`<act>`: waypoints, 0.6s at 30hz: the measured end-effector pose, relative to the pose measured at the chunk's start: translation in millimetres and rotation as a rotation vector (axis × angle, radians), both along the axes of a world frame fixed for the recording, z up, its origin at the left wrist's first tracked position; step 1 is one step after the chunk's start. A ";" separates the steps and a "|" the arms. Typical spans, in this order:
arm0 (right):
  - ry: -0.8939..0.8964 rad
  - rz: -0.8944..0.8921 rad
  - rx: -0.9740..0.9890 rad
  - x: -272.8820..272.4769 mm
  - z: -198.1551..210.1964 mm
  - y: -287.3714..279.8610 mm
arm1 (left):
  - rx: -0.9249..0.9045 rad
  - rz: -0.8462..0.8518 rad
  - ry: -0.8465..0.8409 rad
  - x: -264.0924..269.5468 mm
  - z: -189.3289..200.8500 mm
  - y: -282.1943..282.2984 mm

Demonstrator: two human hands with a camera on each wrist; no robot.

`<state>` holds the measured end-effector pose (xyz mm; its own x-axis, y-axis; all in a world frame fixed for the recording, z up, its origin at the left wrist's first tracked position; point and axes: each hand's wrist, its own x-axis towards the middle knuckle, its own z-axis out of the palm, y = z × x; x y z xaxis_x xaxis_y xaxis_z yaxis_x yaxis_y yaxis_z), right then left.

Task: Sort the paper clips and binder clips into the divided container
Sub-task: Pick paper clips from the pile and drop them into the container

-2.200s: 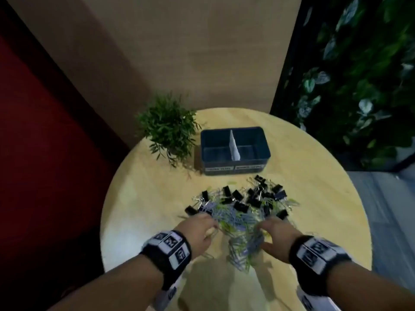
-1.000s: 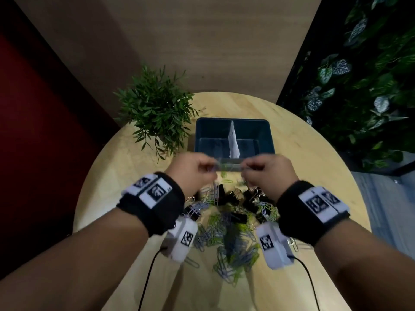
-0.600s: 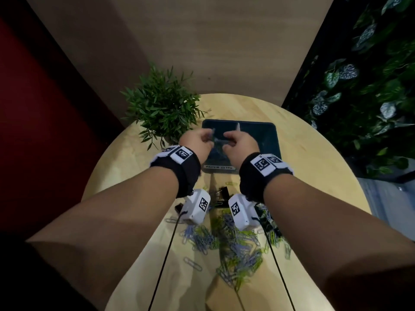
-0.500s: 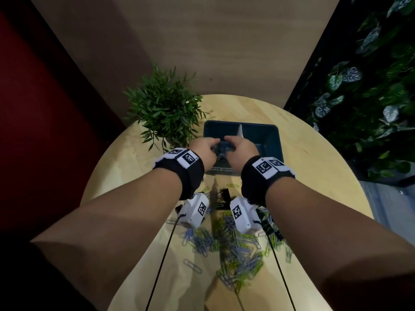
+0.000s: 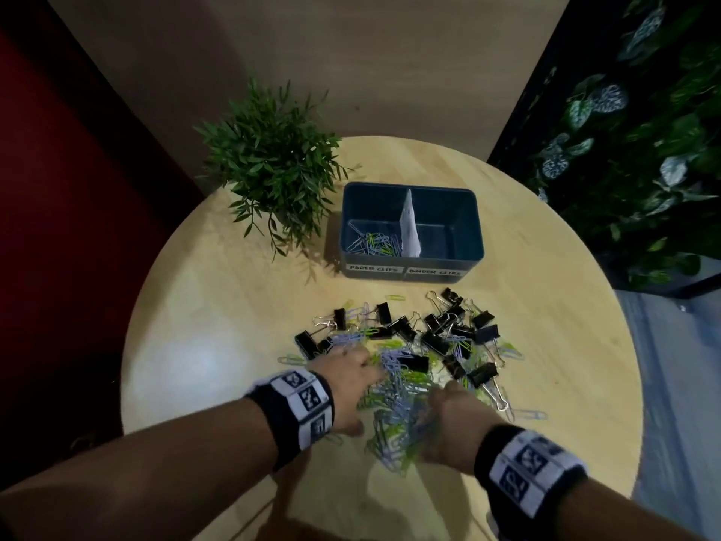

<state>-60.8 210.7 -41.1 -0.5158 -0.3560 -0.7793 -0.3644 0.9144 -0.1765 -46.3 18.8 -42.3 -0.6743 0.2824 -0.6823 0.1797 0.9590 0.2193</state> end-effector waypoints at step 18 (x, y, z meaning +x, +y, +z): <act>0.113 -0.253 -0.162 -5.0 -26.4 -33.0 | 0.029 0.146 0.047 7.8 -16.7 22.3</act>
